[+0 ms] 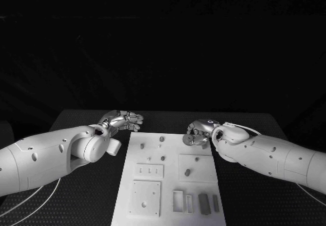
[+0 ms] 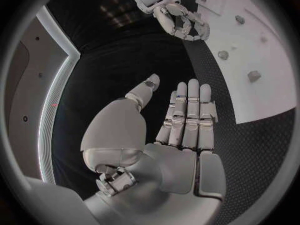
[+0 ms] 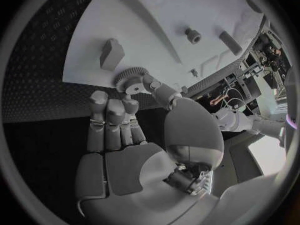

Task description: Assemble the parts on the task board

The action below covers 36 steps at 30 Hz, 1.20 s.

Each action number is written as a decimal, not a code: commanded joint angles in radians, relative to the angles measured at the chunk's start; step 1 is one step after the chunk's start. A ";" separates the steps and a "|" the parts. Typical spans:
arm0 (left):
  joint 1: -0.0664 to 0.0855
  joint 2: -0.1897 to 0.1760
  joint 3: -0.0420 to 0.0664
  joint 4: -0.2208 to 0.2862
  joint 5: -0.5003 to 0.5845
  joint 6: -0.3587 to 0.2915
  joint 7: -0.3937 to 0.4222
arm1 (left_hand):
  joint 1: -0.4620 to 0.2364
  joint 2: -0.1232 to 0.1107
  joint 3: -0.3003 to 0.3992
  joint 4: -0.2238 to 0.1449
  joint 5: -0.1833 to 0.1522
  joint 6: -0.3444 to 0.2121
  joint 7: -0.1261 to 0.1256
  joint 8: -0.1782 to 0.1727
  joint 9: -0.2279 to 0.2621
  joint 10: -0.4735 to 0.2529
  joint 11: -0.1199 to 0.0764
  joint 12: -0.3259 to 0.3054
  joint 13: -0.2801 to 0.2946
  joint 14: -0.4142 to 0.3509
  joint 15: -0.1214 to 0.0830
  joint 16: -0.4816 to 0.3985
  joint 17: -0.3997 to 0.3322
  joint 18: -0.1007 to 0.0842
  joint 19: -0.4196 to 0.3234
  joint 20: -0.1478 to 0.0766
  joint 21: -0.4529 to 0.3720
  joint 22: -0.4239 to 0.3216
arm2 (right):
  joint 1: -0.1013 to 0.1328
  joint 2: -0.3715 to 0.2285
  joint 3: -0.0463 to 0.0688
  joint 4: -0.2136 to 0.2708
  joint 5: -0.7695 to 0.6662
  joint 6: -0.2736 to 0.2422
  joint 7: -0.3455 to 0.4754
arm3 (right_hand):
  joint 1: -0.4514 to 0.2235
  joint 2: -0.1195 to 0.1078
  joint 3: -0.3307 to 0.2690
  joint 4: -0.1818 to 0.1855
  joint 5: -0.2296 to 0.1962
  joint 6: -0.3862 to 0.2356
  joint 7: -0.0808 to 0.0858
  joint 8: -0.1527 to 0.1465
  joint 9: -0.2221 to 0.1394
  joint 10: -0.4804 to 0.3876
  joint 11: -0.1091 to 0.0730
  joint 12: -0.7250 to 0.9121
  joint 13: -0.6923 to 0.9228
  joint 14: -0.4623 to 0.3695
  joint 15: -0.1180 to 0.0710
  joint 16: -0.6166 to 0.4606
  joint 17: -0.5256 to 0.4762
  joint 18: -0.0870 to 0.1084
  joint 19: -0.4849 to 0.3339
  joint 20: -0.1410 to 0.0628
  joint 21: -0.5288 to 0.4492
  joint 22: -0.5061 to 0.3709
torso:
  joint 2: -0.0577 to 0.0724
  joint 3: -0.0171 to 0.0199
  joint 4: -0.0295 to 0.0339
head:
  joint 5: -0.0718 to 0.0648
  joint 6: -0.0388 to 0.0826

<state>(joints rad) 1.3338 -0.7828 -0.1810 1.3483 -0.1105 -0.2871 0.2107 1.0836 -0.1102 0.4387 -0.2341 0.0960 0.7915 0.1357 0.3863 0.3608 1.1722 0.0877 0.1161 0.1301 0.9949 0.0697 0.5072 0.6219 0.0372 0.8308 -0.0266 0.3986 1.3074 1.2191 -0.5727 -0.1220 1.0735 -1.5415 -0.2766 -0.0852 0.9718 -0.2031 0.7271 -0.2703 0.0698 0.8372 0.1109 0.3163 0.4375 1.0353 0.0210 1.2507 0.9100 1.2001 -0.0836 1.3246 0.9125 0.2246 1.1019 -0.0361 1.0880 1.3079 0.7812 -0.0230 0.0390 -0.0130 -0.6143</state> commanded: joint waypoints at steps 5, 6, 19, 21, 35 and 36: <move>0.001 0.002 0.001 0.002 -0.001 0.015 0.004 | -0.008 0.002 0.005 0.000 -0.003 0.000 0.008 -0.007 0.001 -0.008 -0.002 -0.005 -0.001 -0.007 0.003 -0.006 0.002 0.013 -0.008 -0.002 0.006 0.023 | -0.003 0.008 -0.003 -0.010 0.001 0.037 0.003 | -0.013 0.007 -0.005 -0.005 0.005 0.081 0.025 0.001 -0.002 -0.094 0.004 0.006 -0.003 0.006 0.000 -0.004 0.003 0.037 0.004 -0.012 0.006 0.016 | 0.000 -0.0002 0.0003 | -0.001 -0.001; 0.001 0.002 0.001 0.002 -0.001 0.015 0.004 | -0.008 0.002 0.005 0.000 -0.003 0.000 0.008 -0.007 0.001 -0.008 -0.002 -0.005 -0.001 -0.007 0.003 -0.006 0.002 0.013 -0.008 -0.002 0.006 0.023 | -0.003 0.009 -0.004 -0.011 -0.002 0.037 0.003 | -0.013 0.007 -0.005 -0.006 0.005 0.081 0.025 0.001 -0.002 -0.094 0.003 0.006 -0.003 0.006 0.000 -0.004 0.003 0.037 0.004 -0.012 0.006 0.016 | 0.000 -0.0002 0.0005 | -0.001 -0.002; 0.001 0.002 0.001 0.001 -0.002 0.016 0.004 | -0.008 0.003 0.006 0.000 -0.003 -0.001 0.008 -0.007 0.002 -0.009 -0.002 -0.006 -0.001 -0.008 0.003 -0.007 0.002 0.013 -0.009 -0.002 0.006 0.023 | -0.014 0.019 -0.012 -0.023 -0.042 0.046 0.004 | 0.021 0.024 0.047 -0.008 -0.004 0.121 0.013 0.013 0.000 -0.092 -0.007 0.013 -0.013 0.011 -0.010 -0.011 0.011 0.037 0.003 -0.014 0.009 0.014 | 0.001 0.0003 0.0005 | 0.000 -0.007; 0.001 0.003 0.001 0.001 -0.002 0.015 0.004 | -0.008 0.003 0.006 0.000 -0.003 -0.001 0.008 -0.007 0.002 -0.009 -0.002 -0.006 -0.001 -0.008 0.003 -0.007 0.002 0.013 -0.009 -0.002 0.006 0.023 | -0.015 0.020 -0.013 -0.024 -0.061 0.044 0.002 | 0.028 0.025 0.055 -0.011 -0.006 0.128 0.011 0.016 0.001 -0.091 -0.009 0.015 -0.015 0.012 -0.011 -0.011 0.013 0.037 0.003 -0.014 0.011 0.014 | 0.001 0.0005 -0.0003 | 0.001 -0.008; 0.001 0.002 0.001 0.000 -0.002 0.015 0.003 | -0.009 0.003 0.006 0.000 -0.003 0.000 0.008 -0.007 0.002 -0.009 -0.003 -0.006 -0.001 -0.007 0.003 -0.007 0.003 0.013 -0.009 -0.002 0.007 0.023 | -0.021 0.013 -0.018 -0.024 -0.098 0.059 0.003 | 0.055 0.024 0.099 -0.006 0.110 0.170 -0.001 0.036 0.016 -0.082 -0.022 0.019 -0.023 0.016 -0.022 -0.015 0.019 0.037 0.003 -0.013 0.014 0.013 | -0.001 0.0009 -0.0001 | -0.002 -0.015; 0.001 0.002 0.001 0.000 -0.002 0.014 0.002 | -0.009 0.003 0.006 0.000 -0.003 0.000 0.008 -0.007 0.002 -0.009 -0.003 -0.006 -0.001 -0.007 0.003 -0.007 0.003 0.013 -0.009 -0.002 0.007 0.023 | -0.021 0.012 -0.018 -0.023 -0.098 0.059 0.004 | 0.047 0.025 0.095 -0.006 0.122 0.175 -0.004 0.039 0.019 -0.079 -0.023 0.020 -0.025 0.018 -0.023 -0.014 0.020 0.037 0.006 -0.012 0.016 0.014 | -0.001 0.0010 -0.0001 | -0.002 -0.015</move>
<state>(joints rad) 1.3338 -0.7824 -0.1809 1.3465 -0.1109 -0.2860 0.2089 1.0837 -0.1102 0.4386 -0.2339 0.0960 0.7915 0.1357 0.3826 0.3615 1.1687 0.0841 0.1162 0.1300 0.9914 0.0733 0.5072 0.6235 0.0301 0.8270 -0.0304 0.3985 1.3078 1.2148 -0.5576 -0.1294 1.0542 -1.6102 -0.2938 -0.0728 1.0246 -0.1762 0.8162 -0.2784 0.1544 0.8372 0.1108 0.3454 0.4502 1.0338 0.0196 1.2667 0.8870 1.2179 -0.0971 1.3147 0.9320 0.2195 1.0989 -0.0404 1.0996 1.3079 0.7801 -0.0223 0.0388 -0.0137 -0.6301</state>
